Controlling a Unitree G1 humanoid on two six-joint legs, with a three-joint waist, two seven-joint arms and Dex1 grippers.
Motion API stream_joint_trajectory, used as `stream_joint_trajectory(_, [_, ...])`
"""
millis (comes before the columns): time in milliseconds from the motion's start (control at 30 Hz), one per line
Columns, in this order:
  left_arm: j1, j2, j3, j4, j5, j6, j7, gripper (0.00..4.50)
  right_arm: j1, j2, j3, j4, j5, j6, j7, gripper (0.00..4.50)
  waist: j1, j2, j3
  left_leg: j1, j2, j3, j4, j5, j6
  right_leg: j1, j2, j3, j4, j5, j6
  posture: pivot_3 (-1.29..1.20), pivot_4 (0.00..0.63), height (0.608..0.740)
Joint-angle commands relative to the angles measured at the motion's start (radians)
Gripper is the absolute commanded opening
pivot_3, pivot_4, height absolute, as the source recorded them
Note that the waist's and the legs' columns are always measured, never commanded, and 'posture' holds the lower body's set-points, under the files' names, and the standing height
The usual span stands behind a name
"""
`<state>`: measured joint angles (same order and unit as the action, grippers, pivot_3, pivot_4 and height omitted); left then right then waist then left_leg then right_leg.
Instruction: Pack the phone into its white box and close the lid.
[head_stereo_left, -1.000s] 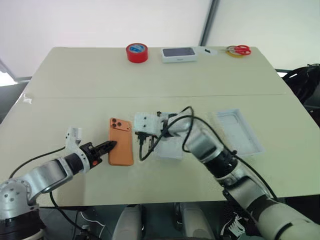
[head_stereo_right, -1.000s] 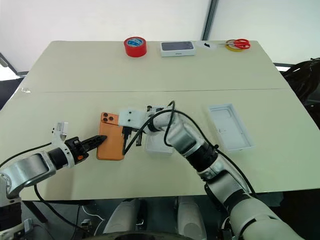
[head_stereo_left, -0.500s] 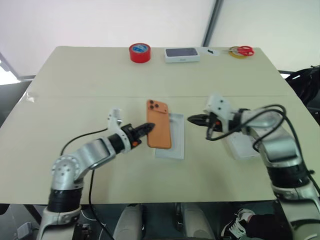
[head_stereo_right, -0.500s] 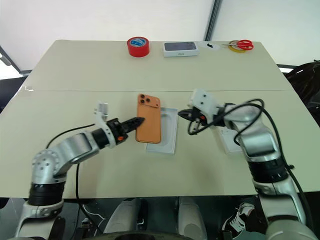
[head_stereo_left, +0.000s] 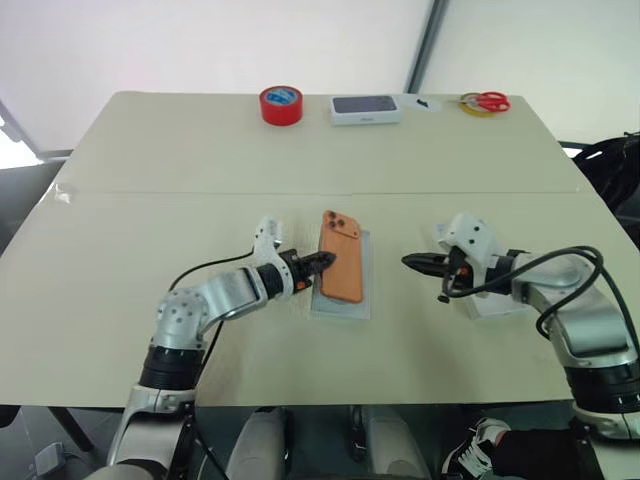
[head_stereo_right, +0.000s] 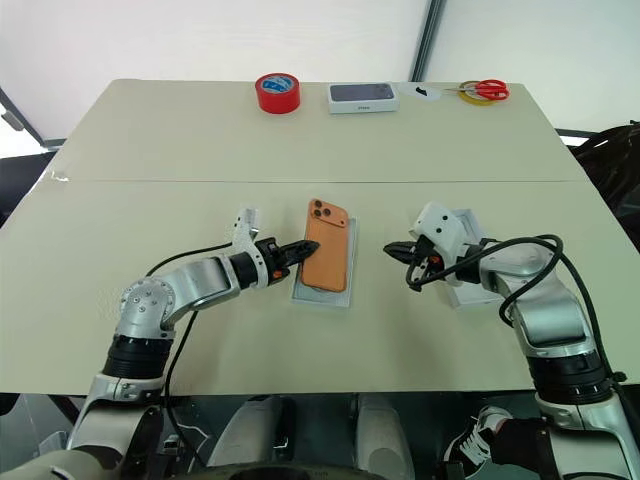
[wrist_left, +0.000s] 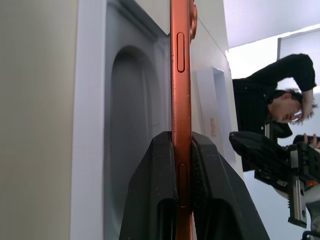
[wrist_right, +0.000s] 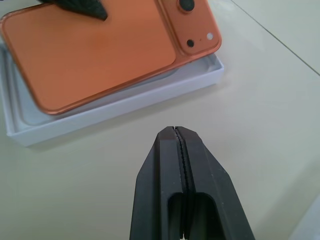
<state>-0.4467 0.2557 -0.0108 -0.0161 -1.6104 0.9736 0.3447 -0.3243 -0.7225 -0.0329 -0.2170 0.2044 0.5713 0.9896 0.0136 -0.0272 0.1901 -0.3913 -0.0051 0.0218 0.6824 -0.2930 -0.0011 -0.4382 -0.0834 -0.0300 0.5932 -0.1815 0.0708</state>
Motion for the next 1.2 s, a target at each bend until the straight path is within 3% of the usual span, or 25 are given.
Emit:
stream_joint_trajectory(33, [-0.028, -0.011, 0.014, -0.015, 0.010, 0.022, -0.023, 0.03, -0.019, -0.014, -0.017, -0.007, 0.020, -0.019, -0.013, 0.00, 0.000, 0.000, 0.000, 0.000, 0.000, 0.000, 0.000, 0.000, 0.000, 0.000, 0.000, 0.000, 0.000, 0.000, 0.000, 0.00, 0.150, 0.732])
stream_joint_trajectory(133, [-0.027, -0.015, 0.020, -0.016, 0.017, 0.036, -0.022, 1.21, -0.028, -0.015, -0.002, 0.010, 0.014, -0.032, -0.020, 0.00, 0.000, 0.000, 0.000, 0.000, 0.000, 0.000, 0.000, 0.000, 0.000, 0.000, 0.000, 0.000, 0.000, 0.000, 0.000, 0.00, 0.150, 0.732])
stream_joint_trajectory(333, [-0.016, 0.001, 0.050, -0.046, -0.018, 0.057, -0.001, 4.22, -0.057, -0.015, 0.026, 0.034, 0.009, -0.045, -0.028, 0.00, 0.000, 0.000, 0.000, 0.000, 0.000, 0.000, 0.000, 0.000, 0.000, 0.000, 0.000, 0.000, 0.000, 0.000, 0.000, 0.00, 0.150, 0.732])
stream_joint_trajectory(600, [0.052, 0.158, 0.142, -0.182, -0.186, 0.056, 0.040, 4.22, -0.103, -0.018, 0.077, 0.055, -0.020, -0.059, -0.038, 0.00, -0.001, 0.000, 0.000, 0.000, 0.002, 0.000, 0.000, 0.000, 0.000, -0.001, 0.001, 0.000, 0.001, 0.000, 0.000, 0.00, 0.150, 0.732])
stream_joint_trajectory(767, [0.086, 0.282, 0.170, -0.228, -0.130, 0.048, 0.017, 4.22, -0.162, 0.001, 0.149, 0.101, -0.095, -0.057, -0.089, 0.00, 0.001, 0.000, 0.000, 0.000, 0.001, 0.000, 0.000, 0.000, 0.000, -0.001, 0.000, 0.000, 0.001, 0.000, 0.000, 0.00, 0.150, 0.732])
stream_joint_trajectory(867, [0.088, 0.355, 0.128, -0.250, 0.056, 0.055, -0.024, 3.39, -0.205, 0.011, 0.192, 0.124, -0.126, -0.004, -0.111, 0.00, 0.000, 0.000, 0.000, 0.000, 0.001, 0.000, 0.000, 0.000, 0.000, -0.001, 0.000, 0.000, 0.001, 0.000, 0.000, 0.00, 0.150, 0.732])
stream_joint_trajectory(1067, [0.041, 0.358, 0.005, -0.274, 0.334, 0.053, -0.145, 0.38, -0.234, 0.002, 0.287, 0.125, -0.207, 0.013, -0.121, 0.00, 0.001, 0.000, 0.000, -0.001, 0.000, 0.001, 0.000, 0.000, 0.000, -0.001, 0.000, 0.000, 0.000, 0.000, 0.000, 0.00, 0.150, 0.732])
stream_joint_trajectory(1100, [0.028, 0.350, -0.015, -0.270, 0.368, 0.055, -0.162, 0.04, -0.234, 0.006, 0.296, 0.118, -0.212, 0.016, -0.121, 0.00, 0.001, 0.000, 0.000, -0.001, 0.000, 0.000, 0.000, 0.000, 0.000, -0.001, 0.000, 0.000, 0.000, 0.000, 0.000, 0.00, 0.150, 0.732])
stream_joint_trajectory(1200, [-0.044, 0.321, -0.136, -0.223, 0.534, 0.060, -0.232, 0.04, -0.239, 0.028, 0.345, 0.084, -0.253, 0.034, -0.143, 0.00, 0.000, 0.000, 0.001, -0.001, 0.000, 0.000, 0.000, 0.000, 0.000, -0.001, 0.000, 0.000, 0.000, 0.000, 0.000, 0.00, 0.150, 0.732])
